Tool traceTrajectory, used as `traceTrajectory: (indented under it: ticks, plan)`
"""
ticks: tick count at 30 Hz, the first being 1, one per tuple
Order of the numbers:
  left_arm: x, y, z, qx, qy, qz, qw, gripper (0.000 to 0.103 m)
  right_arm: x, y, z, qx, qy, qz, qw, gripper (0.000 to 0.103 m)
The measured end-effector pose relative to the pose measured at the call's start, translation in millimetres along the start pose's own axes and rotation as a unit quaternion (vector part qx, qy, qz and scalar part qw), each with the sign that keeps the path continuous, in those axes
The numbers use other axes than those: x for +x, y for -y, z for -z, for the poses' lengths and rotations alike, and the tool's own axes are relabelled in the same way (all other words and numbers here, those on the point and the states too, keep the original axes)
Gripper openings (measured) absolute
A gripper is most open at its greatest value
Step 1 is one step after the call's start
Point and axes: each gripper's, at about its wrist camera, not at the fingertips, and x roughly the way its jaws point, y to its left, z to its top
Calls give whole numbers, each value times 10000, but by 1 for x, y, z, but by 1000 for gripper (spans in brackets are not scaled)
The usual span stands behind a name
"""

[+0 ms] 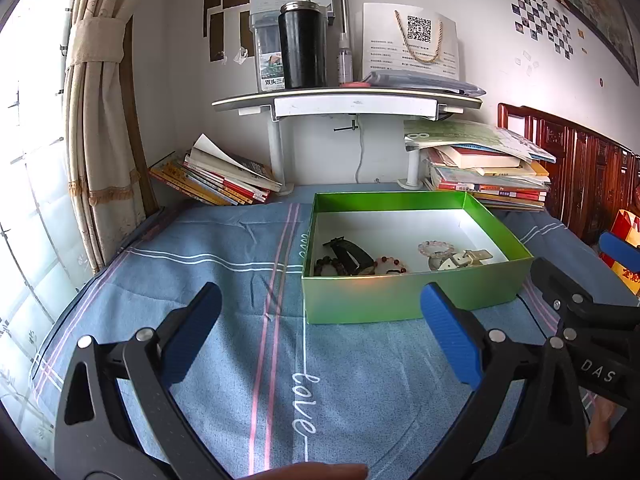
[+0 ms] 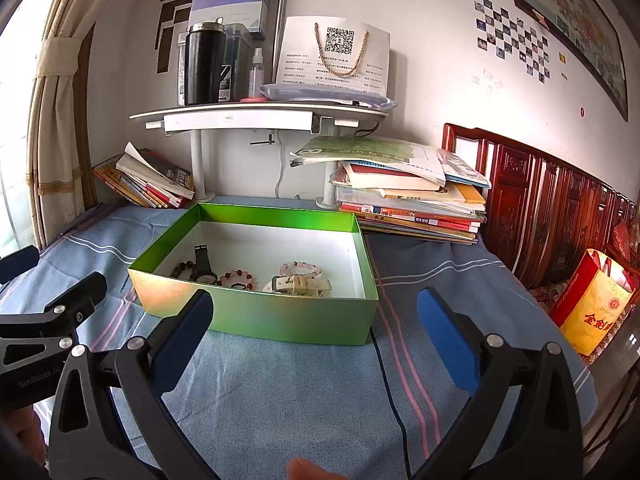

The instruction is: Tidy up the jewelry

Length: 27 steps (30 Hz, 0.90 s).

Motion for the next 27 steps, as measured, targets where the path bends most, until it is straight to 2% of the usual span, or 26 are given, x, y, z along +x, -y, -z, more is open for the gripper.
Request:
traceTrajectory:
  ticks: [27]
  plan:
    - [4, -4, -1, 37, -54, 65, 10000, 99, 1, 2, 0, -3, -49, -22, 10000, 100]
